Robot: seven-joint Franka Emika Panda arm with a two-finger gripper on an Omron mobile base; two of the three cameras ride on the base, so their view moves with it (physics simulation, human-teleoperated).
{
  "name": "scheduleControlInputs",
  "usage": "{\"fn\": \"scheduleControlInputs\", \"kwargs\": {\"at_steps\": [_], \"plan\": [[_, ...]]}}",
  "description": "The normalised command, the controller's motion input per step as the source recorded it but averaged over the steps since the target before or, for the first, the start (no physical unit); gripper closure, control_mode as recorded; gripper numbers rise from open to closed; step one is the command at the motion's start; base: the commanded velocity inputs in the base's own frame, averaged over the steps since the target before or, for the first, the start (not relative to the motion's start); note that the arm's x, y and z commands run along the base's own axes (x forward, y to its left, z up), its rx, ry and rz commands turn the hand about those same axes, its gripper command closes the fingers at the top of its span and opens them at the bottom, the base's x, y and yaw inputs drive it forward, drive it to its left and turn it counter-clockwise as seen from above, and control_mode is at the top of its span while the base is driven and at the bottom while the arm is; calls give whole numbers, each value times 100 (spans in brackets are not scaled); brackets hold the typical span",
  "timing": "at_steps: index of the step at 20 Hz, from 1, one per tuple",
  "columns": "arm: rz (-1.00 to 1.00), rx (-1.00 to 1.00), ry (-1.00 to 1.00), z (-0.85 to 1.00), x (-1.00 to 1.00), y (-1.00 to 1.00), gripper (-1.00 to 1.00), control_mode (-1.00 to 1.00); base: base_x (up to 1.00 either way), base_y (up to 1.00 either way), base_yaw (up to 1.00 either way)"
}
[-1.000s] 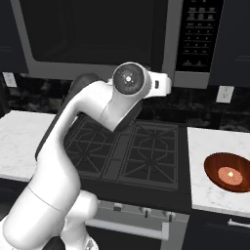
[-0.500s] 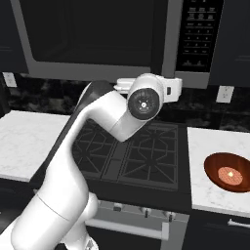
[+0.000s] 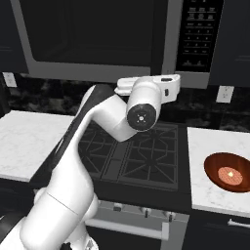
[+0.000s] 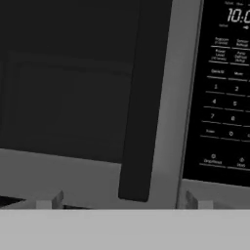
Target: Open the microwave, place the bowl with waffle inside the microwave, then close the microwave door and turn it on.
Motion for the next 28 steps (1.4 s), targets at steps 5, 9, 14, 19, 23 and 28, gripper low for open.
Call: {"fn": "scheduleControlInputs", "kwargs": {"at_steps": [5,9,14,19,23,28], "plan": [[9,0,0,45,11,0,-100,-100,0,0,0],[10,0,1,41,25,0,-100,-100,0,0,0],[3,-6,0,18,48,0,-100,-100,0,0,0],[0,-7,0,1,47,-4,-100,-100,0,0,0],[0,-8,0,0,52,-10,-100,-100,0,0,0],[0,-7,0,0,71,-15,-100,-100,0,0,0]]}}
